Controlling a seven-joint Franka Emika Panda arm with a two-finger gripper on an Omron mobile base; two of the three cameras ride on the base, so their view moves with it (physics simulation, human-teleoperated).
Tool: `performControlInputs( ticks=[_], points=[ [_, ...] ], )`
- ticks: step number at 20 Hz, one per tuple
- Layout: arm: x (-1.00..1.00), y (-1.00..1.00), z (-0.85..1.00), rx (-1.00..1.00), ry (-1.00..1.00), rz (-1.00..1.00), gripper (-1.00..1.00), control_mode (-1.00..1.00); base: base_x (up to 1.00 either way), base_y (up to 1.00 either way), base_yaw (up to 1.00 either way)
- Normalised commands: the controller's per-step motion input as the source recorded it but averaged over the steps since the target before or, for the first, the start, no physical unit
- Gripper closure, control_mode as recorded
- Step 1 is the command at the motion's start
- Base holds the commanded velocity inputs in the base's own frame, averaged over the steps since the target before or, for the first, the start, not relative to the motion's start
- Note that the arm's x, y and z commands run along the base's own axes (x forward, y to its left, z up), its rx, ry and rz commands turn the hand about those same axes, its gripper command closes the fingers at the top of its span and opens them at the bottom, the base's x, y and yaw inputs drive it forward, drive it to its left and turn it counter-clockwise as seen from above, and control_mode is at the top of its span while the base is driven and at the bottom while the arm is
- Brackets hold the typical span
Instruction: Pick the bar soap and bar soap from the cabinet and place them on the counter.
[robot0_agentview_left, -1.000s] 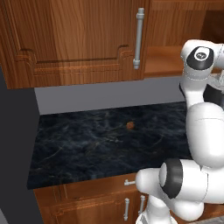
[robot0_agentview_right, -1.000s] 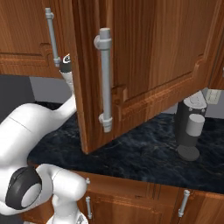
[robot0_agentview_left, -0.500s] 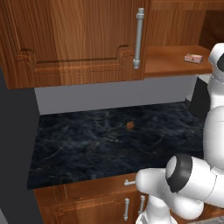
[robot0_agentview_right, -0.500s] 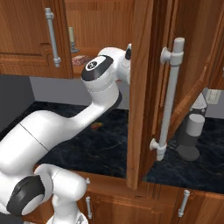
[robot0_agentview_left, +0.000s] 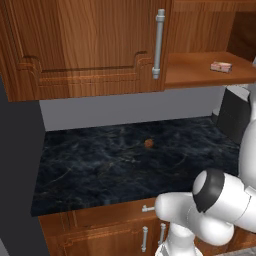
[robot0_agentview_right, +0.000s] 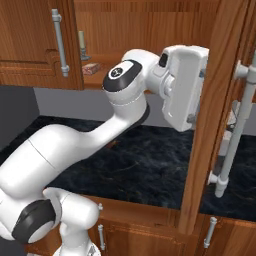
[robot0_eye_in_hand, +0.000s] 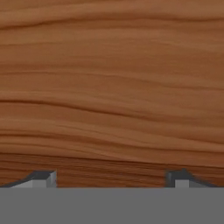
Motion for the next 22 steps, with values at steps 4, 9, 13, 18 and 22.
performControlInputs(
  ticks=[4, 9, 13, 18, 22],
  points=[
    [-0.31, -0.18, 0.11, 0.09, -0.04, 0.00, -1.00, -1.00, 0.00, 0.00, 0.00],
    [-0.35, -0.03, 0.22, 0.12, -0.09, 0.04, -1.00, -1.00, 0.00, 0.00, 0.00],
    [-0.43, 0.19, 0.24, 0.10, -0.10, 0.08, -1.00, -1.00, 0.00, 0.00, 0.00],
    [-0.41, 0.56, 0.08, 0.07, -0.07, 0.10, -1.00, -1.00, 0.00, 0.00, 0.00],
    [-0.36, 0.68, 0.00, 0.01, -0.09, 0.10, -1.00, -1.00, 0.00, 0.00, 0.00]
  ],
)
